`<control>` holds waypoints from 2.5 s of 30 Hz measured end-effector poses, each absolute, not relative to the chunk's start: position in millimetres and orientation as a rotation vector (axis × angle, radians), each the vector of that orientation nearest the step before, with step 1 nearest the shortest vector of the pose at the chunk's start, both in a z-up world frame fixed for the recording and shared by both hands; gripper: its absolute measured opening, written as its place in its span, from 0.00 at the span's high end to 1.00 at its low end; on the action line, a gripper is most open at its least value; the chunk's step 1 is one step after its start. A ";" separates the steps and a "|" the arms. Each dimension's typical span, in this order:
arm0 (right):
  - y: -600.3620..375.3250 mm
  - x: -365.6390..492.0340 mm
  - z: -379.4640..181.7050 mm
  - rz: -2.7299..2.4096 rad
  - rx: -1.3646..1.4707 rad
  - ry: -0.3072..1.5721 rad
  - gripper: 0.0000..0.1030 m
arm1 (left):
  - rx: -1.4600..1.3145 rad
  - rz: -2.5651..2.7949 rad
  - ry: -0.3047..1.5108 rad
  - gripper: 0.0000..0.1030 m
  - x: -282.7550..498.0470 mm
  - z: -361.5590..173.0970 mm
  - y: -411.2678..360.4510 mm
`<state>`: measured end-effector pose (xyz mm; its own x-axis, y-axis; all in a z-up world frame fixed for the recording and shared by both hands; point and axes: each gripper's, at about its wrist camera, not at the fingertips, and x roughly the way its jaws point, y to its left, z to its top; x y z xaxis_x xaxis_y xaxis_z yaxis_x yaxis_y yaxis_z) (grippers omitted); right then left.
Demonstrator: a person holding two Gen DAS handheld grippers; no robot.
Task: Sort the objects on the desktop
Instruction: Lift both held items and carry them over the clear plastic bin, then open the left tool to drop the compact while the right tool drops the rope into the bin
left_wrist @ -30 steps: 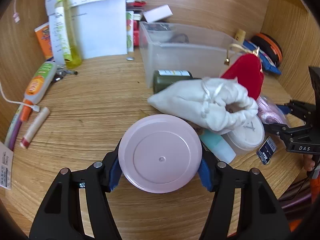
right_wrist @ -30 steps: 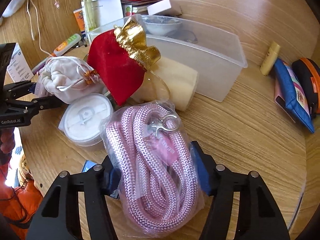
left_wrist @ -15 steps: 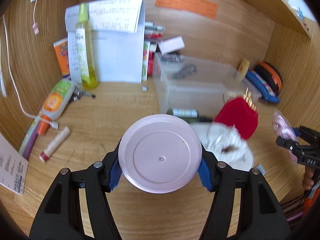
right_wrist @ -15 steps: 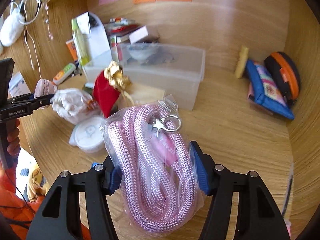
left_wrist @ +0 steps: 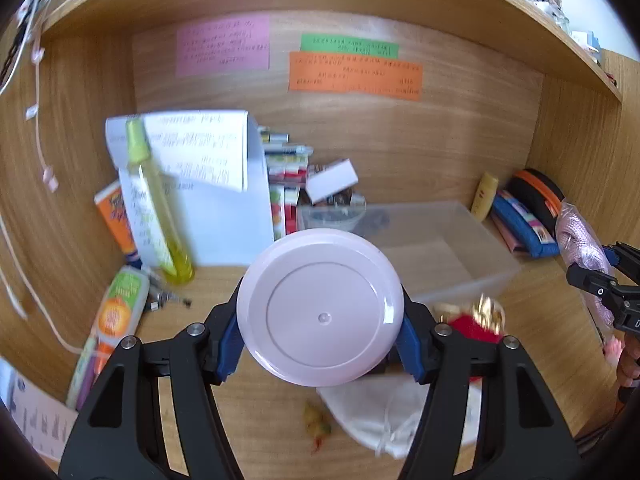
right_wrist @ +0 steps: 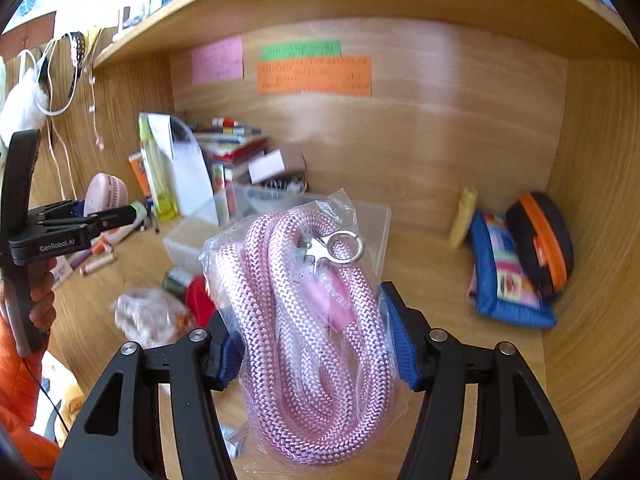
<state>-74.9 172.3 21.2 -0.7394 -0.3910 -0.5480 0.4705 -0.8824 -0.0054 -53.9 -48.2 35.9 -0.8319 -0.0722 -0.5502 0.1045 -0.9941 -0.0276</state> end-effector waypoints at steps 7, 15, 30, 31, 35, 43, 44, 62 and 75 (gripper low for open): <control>155.0 -104.3 29.9 -2.555 0.730 0.159 0.45 | 0.837 -2.929 0.068 0.39 -86.4 53.6 -46.1; 137.6 -146.2 26.3 -2.534 0.788 0.084 0.45 | 0.896 -2.949 0.055 0.39 -127.7 53.5 -41.8; 105.1 -205.4 -28.6 -2.558 1.027 0.135 0.45 | 1.254 -2.908 0.100 0.39 -201.9 -6.5 -34.4; 105.1 -207.3 -30.5 -2.561 1.031 0.151 0.45 | 1.268 -2.907 0.094 0.39 -202.5 -9.5 -33.2; 105.1 -215.6 -37.7 -2.572 1.052 0.199 0.45 | 1.308 -2.908 0.046 0.39 -201.7 -18.2 -25.2; 99.5 -219.2 -49.0 -2.572 1.086 0.260 0.50 | 1.386 -2.875 -0.032 0.39 -212.0 -38.3 -22.7; 98.2 -218.8 -50.3 -2.577 1.086 0.262 0.50 | 1.393 -2.870 -0.038 0.39 -211.6 -40.2 -24.1; 94.7 -206.7 -39.4 -2.614 1.017 0.294 0.34 | 1.307 -2.944 -0.061 0.36 -205.8 -33.8 -35.6; 119.0 -159.8 9.2 -2.696 0.874 0.240 0.20 | 1.071 -2.970 -0.033 0.17 -160.9 6.6 -59.7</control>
<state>-159.8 119.0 9.2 -0.7715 -0.2273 -0.5943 0.3286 -0.9421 -0.0663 -160.9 -59.7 6.6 -0.7696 0.0074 -0.6385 -0.0216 -0.9997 0.0145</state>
